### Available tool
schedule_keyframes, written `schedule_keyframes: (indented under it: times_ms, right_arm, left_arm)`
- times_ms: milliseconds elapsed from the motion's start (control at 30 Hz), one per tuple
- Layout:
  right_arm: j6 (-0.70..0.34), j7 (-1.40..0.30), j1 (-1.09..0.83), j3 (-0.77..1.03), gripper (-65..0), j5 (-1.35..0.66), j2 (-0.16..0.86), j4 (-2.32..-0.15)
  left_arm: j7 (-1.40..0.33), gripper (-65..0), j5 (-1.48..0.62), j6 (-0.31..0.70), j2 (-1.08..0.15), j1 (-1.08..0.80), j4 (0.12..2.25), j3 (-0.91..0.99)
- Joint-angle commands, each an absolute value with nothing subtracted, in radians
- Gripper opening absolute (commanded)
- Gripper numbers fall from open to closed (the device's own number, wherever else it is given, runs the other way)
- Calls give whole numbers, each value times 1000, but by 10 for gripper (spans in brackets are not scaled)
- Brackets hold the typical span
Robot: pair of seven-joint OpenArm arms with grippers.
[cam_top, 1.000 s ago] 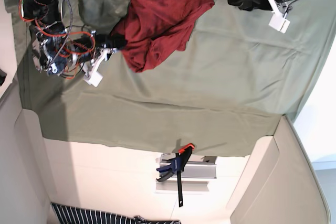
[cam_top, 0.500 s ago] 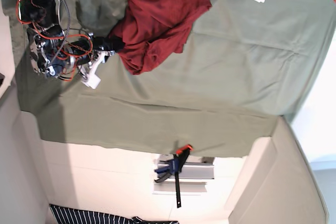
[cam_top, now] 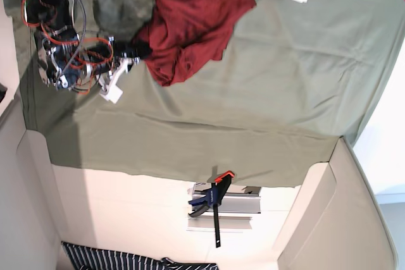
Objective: Fold the T-shirt properly
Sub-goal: 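Grasp the shirt's other edge with the left gripper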
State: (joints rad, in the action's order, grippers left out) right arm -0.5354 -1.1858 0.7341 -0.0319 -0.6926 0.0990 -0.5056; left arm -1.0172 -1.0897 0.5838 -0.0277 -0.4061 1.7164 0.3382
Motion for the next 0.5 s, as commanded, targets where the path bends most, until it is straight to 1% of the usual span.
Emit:
schedule_keyframes:
  times_ms: [0,133,400,467]
  right_arm:
    - [-531,-1247,733,-38,-650,-632,94,-502]
    - [-531,-1247,733,-38,-650,-633,94,-502]
    - [-531,-1246,733,-38,-650,-633,94,-502]
    - [-531,-1246,734,-38,-650,-633,94,-502]
  left_arm:
    - [-998,-302,-1106,595,-28,-391,1732,340]
    - [-986,-302,-1072,595,-28,-353,1732,340]
    - [-986,-303,-1071,595,-28,-352,1732,340]
    - [-994,-322,-1071,595,-28,-353,1732,340]
